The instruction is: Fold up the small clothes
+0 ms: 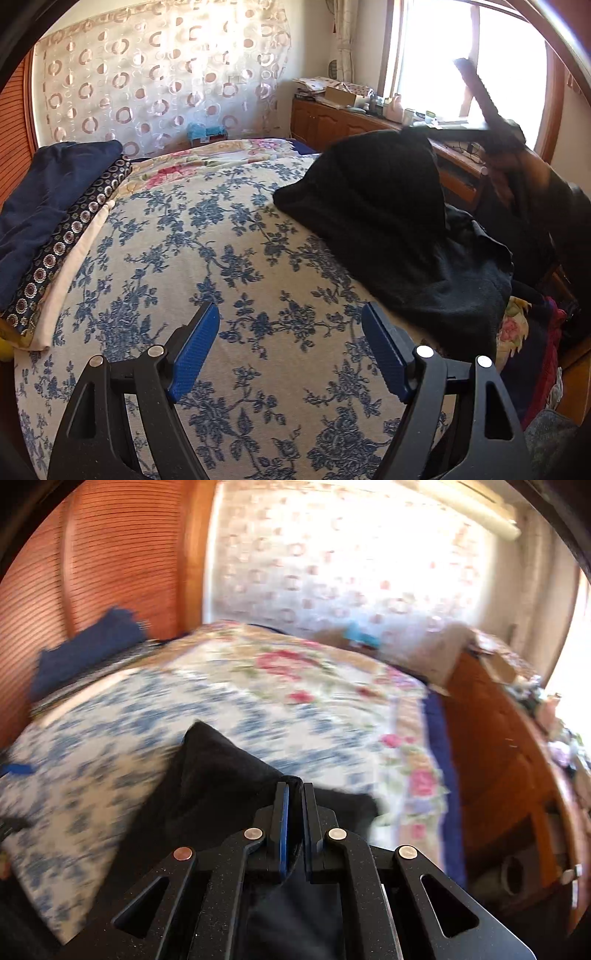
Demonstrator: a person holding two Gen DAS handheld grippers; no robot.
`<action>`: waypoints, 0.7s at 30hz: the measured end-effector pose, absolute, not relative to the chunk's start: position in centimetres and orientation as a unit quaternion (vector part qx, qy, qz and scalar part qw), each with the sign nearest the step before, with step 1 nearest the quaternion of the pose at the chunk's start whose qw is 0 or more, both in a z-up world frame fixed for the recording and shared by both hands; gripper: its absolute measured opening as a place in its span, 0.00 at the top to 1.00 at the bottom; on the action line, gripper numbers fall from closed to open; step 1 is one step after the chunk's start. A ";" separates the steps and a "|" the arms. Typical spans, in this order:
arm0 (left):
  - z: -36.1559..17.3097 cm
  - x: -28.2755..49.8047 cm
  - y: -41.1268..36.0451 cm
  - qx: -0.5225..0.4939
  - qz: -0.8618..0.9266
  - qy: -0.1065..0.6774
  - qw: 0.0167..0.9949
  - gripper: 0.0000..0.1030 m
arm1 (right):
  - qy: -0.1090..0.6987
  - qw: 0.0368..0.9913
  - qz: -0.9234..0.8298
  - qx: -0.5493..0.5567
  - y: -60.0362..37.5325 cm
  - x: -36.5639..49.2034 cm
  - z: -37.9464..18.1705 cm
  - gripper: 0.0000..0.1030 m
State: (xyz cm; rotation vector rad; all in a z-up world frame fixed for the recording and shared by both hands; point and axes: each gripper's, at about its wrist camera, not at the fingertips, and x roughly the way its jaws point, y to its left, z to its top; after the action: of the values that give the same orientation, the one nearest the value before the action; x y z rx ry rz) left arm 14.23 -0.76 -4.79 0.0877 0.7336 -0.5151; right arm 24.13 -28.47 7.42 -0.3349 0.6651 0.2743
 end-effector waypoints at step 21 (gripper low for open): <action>-6.0 14.1 -2.3 0.046 -0.262 0.369 0.890 0.22 | 0.406 0.907 0.088 -0.064 -28.5 31.8 2.8 0.57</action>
State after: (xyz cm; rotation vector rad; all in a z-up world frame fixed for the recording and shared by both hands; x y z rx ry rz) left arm 14.07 -2.26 -6.02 0.0947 0.7666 -0.5441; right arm 31.81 -28.55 2.78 -0.1326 0.8381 0.1814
